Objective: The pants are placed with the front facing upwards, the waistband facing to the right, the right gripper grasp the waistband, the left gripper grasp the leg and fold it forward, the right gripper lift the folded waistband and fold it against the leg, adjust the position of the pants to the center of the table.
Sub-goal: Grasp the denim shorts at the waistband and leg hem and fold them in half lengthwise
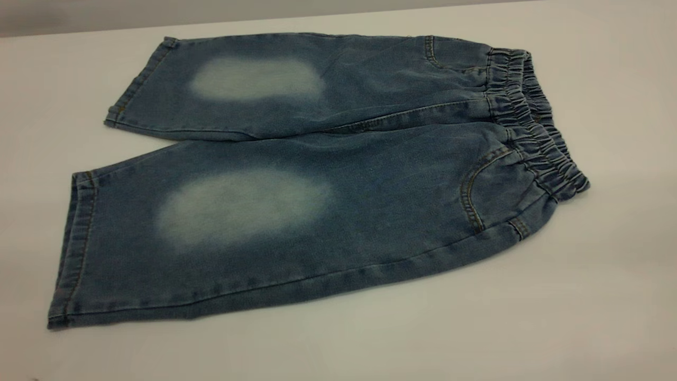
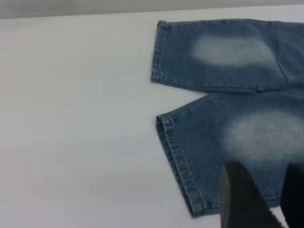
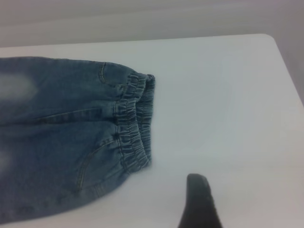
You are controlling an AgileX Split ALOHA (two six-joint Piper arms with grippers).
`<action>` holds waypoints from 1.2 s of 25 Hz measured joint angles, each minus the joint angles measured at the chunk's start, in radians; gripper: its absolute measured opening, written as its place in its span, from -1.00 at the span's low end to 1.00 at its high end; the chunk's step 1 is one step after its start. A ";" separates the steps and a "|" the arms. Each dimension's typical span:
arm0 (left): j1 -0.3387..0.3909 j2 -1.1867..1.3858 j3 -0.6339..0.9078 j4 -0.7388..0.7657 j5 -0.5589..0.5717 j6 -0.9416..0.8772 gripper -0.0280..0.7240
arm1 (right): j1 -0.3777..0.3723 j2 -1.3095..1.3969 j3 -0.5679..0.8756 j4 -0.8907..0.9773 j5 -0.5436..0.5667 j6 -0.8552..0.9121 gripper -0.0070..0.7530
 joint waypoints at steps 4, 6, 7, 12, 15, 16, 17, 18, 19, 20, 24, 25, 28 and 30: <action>0.000 0.000 0.000 0.000 0.000 0.000 -0.28 | 0.000 0.000 0.000 0.000 0.000 0.000 0.12; 0.000 0.000 0.000 0.000 0.000 0.000 -0.28 | 0.000 0.000 0.000 0.000 0.000 0.000 0.12; 0.000 0.000 0.000 0.000 0.000 0.000 -0.28 | 0.000 0.000 0.000 0.000 0.000 0.000 0.12; 0.000 0.012 -0.010 0.000 -0.004 0.000 -0.28 | 0.000 0.000 0.000 0.000 0.000 0.000 0.12; 0.000 0.076 -0.043 0.000 -0.041 0.000 -0.28 | 0.000 0.022 -0.009 0.037 -0.008 0.000 0.12; 0.000 0.112 -0.057 0.000 -0.054 0.002 -0.28 | 0.000 0.046 -0.015 0.051 -0.025 -0.001 0.12; 0.000 0.146 -0.075 0.000 -0.069 0.003 -0.28 | 0.000 0.074 -0.021 0.071 -0.041 -0.011 0.12; 0.000 0.191 -0.094 0.000 -0.079 0.003 -0.28 | 0.000 0.114 -0.028 0.091 -0.057 -0.021 0.12; 0.000 0.240 -0.111 -0.001 -0.088 0.003 -0.28 | 0.000 0.161 -0.029 0.115 -0.070 -0.035 0.12; 0.000 0.284 -0.130 -0.006 -0.090 0.005 -0.28 | 0.000 0.200 -0.029 0.140 -0.083 -0.050 0.12; 0.000 0.499 -0.170 -0.011 -0.117 0.059 -0.28 | 0.000 0.393 -0.029 0.191 -0.151 -0.071 0.12; 0.000 0.552 -0.170 -0.011 -0.131 0.078 -0.28 | 0.000 0.445 -0.029 0.201 -0.177 -0.071 0.12; 0.000 0.690 -0.170 -0.022 -0.186 0.129 -0.28 | 0.000 0.593 -0.029 0.259 -0.257 -0.082 0.12; 0.000 0.774 -0.170 -0.029 -0.204 0.182 -0.28 | 0.000 0.698 -0.029 0.294 -0.309 -0.116 0.12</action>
